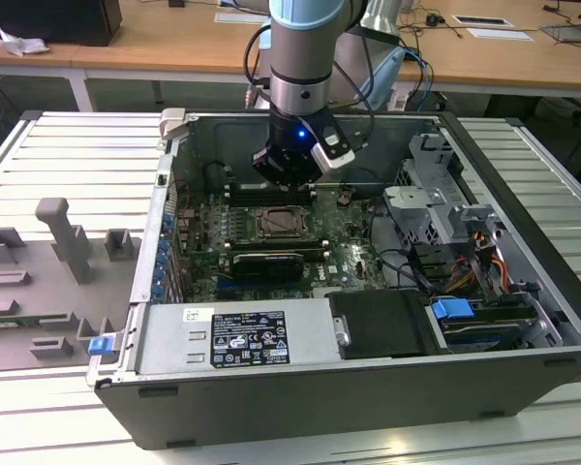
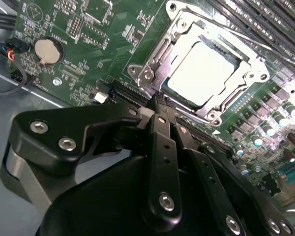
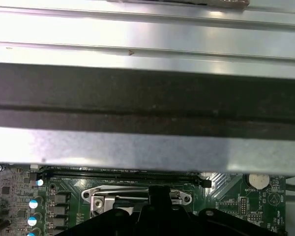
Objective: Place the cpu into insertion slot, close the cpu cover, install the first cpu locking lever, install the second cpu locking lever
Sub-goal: 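Install the second cpu locking lever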
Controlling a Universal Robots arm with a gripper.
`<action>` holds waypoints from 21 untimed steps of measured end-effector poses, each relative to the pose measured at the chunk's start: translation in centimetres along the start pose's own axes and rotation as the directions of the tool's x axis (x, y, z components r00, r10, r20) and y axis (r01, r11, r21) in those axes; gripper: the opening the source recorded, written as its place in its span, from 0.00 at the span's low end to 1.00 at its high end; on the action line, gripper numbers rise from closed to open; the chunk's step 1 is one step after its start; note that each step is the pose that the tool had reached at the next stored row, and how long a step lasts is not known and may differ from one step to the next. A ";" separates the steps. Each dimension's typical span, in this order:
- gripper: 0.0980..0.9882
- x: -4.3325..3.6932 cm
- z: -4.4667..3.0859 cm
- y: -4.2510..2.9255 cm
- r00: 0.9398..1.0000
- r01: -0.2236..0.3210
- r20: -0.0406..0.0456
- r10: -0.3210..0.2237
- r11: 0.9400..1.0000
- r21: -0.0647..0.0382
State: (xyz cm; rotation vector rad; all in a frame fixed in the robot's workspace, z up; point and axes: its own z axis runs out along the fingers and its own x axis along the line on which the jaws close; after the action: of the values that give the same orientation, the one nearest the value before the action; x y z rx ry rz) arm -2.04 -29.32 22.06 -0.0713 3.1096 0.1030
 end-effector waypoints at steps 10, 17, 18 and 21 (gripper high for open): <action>0.01 0.01 -0.03 -0.18 1.000 0.000 0.000 0.000 1.000 0.000; 0.01 0.02 -0.04 -0.35 1.000 0.000 0.000 0.000 1.000 0.000; 0.01 0.02 -0.04 -0.36 1.000 0.000 0.000 0.000 1.000 0.000; 0.01 0.02 -0.04 -0.42 1.000 0.000 0.000 0.000 1.000 0.000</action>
State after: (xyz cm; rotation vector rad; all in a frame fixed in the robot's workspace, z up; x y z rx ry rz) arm -2.04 -29.74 22.08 -0.0712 3.1099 0.1025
